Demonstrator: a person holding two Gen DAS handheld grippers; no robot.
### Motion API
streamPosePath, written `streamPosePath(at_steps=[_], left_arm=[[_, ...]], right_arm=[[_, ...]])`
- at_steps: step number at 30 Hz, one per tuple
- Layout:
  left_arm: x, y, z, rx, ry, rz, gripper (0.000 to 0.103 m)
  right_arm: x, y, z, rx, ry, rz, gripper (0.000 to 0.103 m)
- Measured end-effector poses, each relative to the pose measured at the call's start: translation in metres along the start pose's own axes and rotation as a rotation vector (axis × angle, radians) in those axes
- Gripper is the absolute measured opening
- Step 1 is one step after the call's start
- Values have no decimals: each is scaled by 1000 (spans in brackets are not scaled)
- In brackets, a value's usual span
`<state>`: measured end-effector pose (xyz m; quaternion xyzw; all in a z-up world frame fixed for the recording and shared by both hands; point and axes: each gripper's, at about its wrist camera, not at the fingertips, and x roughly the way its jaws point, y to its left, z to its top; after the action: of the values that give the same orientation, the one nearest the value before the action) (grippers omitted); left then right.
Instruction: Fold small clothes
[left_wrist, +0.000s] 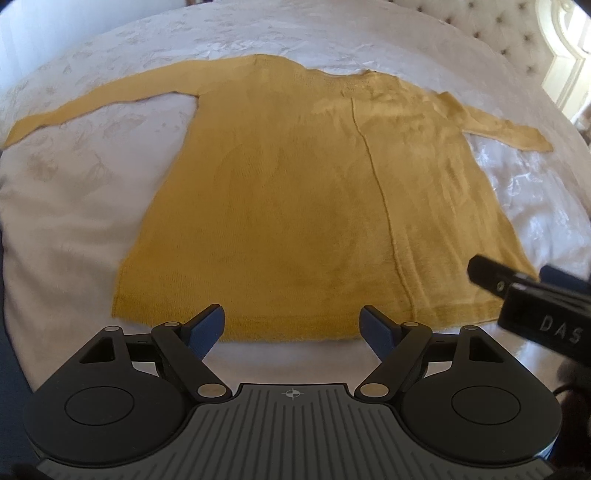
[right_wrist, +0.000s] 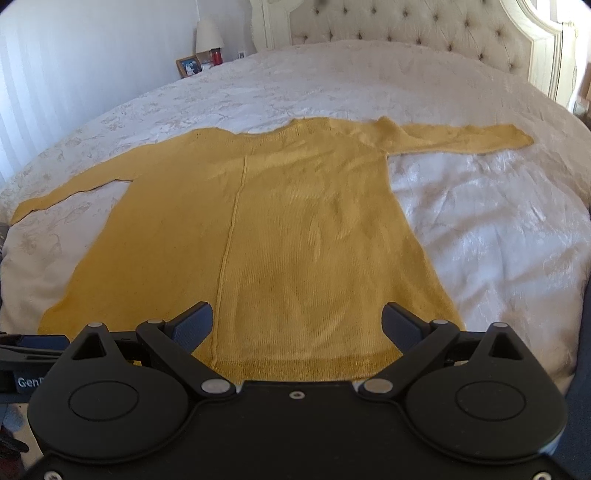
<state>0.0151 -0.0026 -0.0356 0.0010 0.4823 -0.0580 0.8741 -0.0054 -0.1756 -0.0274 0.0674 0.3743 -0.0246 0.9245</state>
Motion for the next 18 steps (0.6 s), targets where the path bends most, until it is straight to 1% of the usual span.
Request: streamPosePath(at_steps=[3,6,10,14,18], left_arm=[[2,0,4,30,-32,22,79],[2,1,11,42,-81,8,79],[5,-1,24,60,-138,-5,79],[14,-8,38,97,-164,2,79],[24,-9,55,97,-166,-11,79]], right_arm=[[4,2,4,-12,-19,-31,98],[11,1,11,-12,-29,-60,98],[21,-8,19,-4,-26,-30,94],[32,-19,28,-9,1,-19,80],[46,-36,39,8,25,31,79]])
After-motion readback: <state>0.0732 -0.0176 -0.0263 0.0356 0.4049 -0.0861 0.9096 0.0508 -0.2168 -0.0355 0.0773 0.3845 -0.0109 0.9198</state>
